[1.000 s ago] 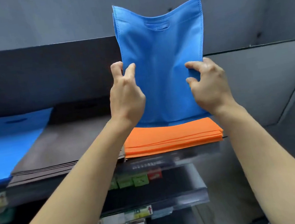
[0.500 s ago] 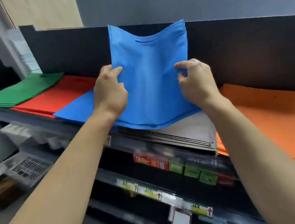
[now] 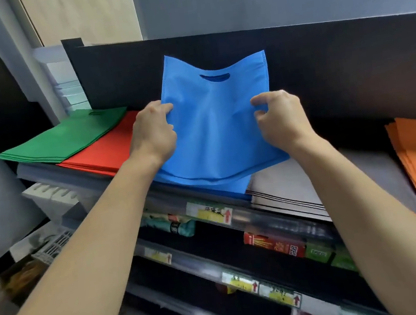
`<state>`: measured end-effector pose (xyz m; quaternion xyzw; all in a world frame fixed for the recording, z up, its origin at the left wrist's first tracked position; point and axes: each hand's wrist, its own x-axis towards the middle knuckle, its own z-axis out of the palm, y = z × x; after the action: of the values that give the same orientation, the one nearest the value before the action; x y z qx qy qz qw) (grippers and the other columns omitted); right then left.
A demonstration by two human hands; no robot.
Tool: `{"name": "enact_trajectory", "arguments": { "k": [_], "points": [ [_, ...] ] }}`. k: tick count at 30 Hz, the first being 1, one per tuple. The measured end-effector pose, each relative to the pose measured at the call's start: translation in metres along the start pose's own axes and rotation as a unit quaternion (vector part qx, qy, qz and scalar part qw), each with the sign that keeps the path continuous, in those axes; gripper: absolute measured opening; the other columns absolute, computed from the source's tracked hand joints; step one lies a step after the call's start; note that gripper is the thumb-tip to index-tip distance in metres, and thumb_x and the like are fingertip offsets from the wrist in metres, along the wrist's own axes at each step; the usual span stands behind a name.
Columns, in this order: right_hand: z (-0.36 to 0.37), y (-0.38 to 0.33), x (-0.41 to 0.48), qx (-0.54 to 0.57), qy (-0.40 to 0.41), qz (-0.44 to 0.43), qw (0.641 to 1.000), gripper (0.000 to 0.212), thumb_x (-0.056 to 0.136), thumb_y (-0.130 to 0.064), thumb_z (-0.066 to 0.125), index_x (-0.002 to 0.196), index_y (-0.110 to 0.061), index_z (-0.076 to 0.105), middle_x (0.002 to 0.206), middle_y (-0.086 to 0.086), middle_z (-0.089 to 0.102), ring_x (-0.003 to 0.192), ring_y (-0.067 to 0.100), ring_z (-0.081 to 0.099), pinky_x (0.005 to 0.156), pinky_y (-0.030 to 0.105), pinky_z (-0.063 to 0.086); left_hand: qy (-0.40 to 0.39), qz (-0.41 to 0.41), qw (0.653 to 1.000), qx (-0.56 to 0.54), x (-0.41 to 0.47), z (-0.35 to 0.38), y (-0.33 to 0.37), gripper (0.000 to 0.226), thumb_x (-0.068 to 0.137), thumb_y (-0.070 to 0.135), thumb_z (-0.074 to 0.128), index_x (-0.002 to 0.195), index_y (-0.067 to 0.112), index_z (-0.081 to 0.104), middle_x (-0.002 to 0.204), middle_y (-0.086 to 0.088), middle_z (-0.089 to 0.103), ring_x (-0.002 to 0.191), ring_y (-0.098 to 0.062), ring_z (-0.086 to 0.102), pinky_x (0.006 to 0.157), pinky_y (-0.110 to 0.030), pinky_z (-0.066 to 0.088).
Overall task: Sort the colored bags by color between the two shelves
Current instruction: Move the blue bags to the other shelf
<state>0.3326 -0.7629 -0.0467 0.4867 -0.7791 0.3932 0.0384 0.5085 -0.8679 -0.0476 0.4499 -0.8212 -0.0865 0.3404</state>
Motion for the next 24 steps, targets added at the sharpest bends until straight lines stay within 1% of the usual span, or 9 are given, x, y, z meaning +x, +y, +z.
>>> {"name": "enact_trajectory", "arguments": {
  "k": [3, 7, 11, 15, 18, 19, 21, 22, 24],
  "points": [
    [0.03, -0.018, 0.009, -0.014, -0.012, 0.033, 0.999, 0.039, 0.093, -0.008, 0.045, 0.13, -0.012, 0.057, 0.137, 0.007, 0.05, 0.126, 0.024, 0.046, 0.104, 0.03, 0.038, -0.042, 0.016, 0.999, 0.007, 0.027, -0.001, -0.036, 0.046, 0.091, -0.001, 0.051, 0.135, 0.008, 0.048, 0.143, -0.008, 0.044, 0.132, -0.026, 0.04, 0.107, -0.032, 0.032],
    [0.057, -0.029, 0.012, -0.06, -0.044, 0.089, 0.993, 0.039, 0.09, -0.008, 0.048, 0.128, -0.014, 0.057, 0.135, 0.007, 0.052, 0.123, 0.027, 0.049, 0.102, 0.036, 0.042, -0.109, 0.02, 0.994, -0.007, 0.048, 0.013, -0.07, 0.047, 0.089, -0.001, 0.054, 0.134, 0.01, 0.05, 0.142, -0.008, 0.045, 0.13, -0.026, 0.043, 0.108, -0.037, 0.036],
    [0.072, -0.023, 0.005, -0.155, -0.081, 0.154, 0.972, 0.032, 0.084, -0.005, 0.053, 0.115, -0.002, 0.062, 0.12, 0.013, 0.061, 0.111, 0.033, 0.057, 0.093, 0.042, 0.049, -0.182, 0.042, 0.982, 0.023, 0.054, 0.041, -0.09, 0.05, 0.087, -0.001, 0.053, 0.136, 0.008, 0.047, 0.139, -0.014, 0.045, 0.128, -0.031, 0.044, 0.106, -0.038, 0.037],
    [0.066, -0.02, -0.003, -0.215, -0.076, 0.206, 0.952, 0.027, 0.086, -0.006, 0.054, 0.112, -0.005, 0.062, 0.111, 0.013, 0.063, 0.101, 0.034, 0.059, 0.082, 0.035, 0.05, -0.223, 0.039, 0.972, 0.068, 0.056, 0.058, -0.097, 0.043, 0.087, 0.001, 0.052, 0.13, 0.004, 0.05, 0.133, -0.019, 0.04, 0.117, -0.041, 0.048, 0.1, -0.044, 0.041],
    [0.057, -0.021, -0.004, -0.234, -0.052, 0.198, 0.95, 0.01, 0.085, -0.006, 0.054, 0.091, -0.004, 0.061, 0.093, 0.011, 0.062, 0.088, 0.035, 0.056, 0.066, 0.031, 0.047, -0.193, 0.058, 0.973, 0.117, 0.056, 0.059, -0.088, 0.038, 0.088, 0.005, 0.053, 0.126, 0.004, 0.052, 0.13, -0.018, 0.041, 0.114, -0.04, 0.044, 0.096, -0.044, 0.039],
    [0.053, -0.021, -0.005, -0.235, -0.039, 0.189, 0.953, 0.013, 0.086, -0.008, 0.054, 0.093, -0.002, 0.062, 0.096, 0.012, 0.062, 0.089, 0.035, 0.056, 0.068, 0.032, 0.047, -0.179, 0.076, 0.974, 0.114, 0.056, 0.059, -0.081, 0.038, 0.088, 0.006, 0.053, 0.126, 0.005, 0.053, 0.129, -0.018, 0.043, 0.115, -0.039, 0.043, 0.096, -0.043, 0.038],
    [0.04, -0.019, -0.009, -0.23, -0.013, 0.182, 0.956, 0.024, 0.088, -0.012, 0.055, 0.108, 0.0, 0.063, 0.109, 0.013, 0.063, 0.1, 0.035, 0.057, 0.083, 0.039, 0.05, -0.167, 0.121, 0.977, 0.058, 0.053, 0.06, -0.058, 0.04, 0.089, 0.008, 0.052, 0.129, 0.008, 0.053, 0.13, -0.017, 0.047, 0.117, -0.037, 0.045, 0.099, -0.042, 0.038],
    [0.031, -0.018, -0.012, -0.23, 0.001, 0.181, 0.956, 0.026, 0.088, -0.013, 0.055, 0.11, -0.001, 0.063, 0.112, 0.013, 0.062, 0.102, 0.035, 0.057, 0.086, 0.04, 0.05, -0.166, 0.143, 0.976, 0.02, 0.049, 0.059, -0.044, 0.039, 0.09, 0.009, 0.053, 0.129, 0.009, 0.053, 0.131, -0.015, 0.049, 0.119, -0.035, 0.046, 0.101, -0.041, 0.037],
    [0.011, -0.011, -0.02, -0.225, 0.029, 0.178, 0.958, 0.026, 0.088, -0.017, 0.056, 0.109, -0.004, 0.064, 0.113, 0.012, 0.062, 0.102, 0.034, 0.057, 0.086, 0.039, 0.049, -0.161, 0.18, 0.969, -0.057, 0.039, 0.058, -0.012, 0.036, 0.091, 0.012, 0.053, 0.127, 0.012, 0.056, 0.128, -0.011, 0.053, 0.118, -0.03, 0.049, 0.101, -0.038, 0.038]
  ]
}}
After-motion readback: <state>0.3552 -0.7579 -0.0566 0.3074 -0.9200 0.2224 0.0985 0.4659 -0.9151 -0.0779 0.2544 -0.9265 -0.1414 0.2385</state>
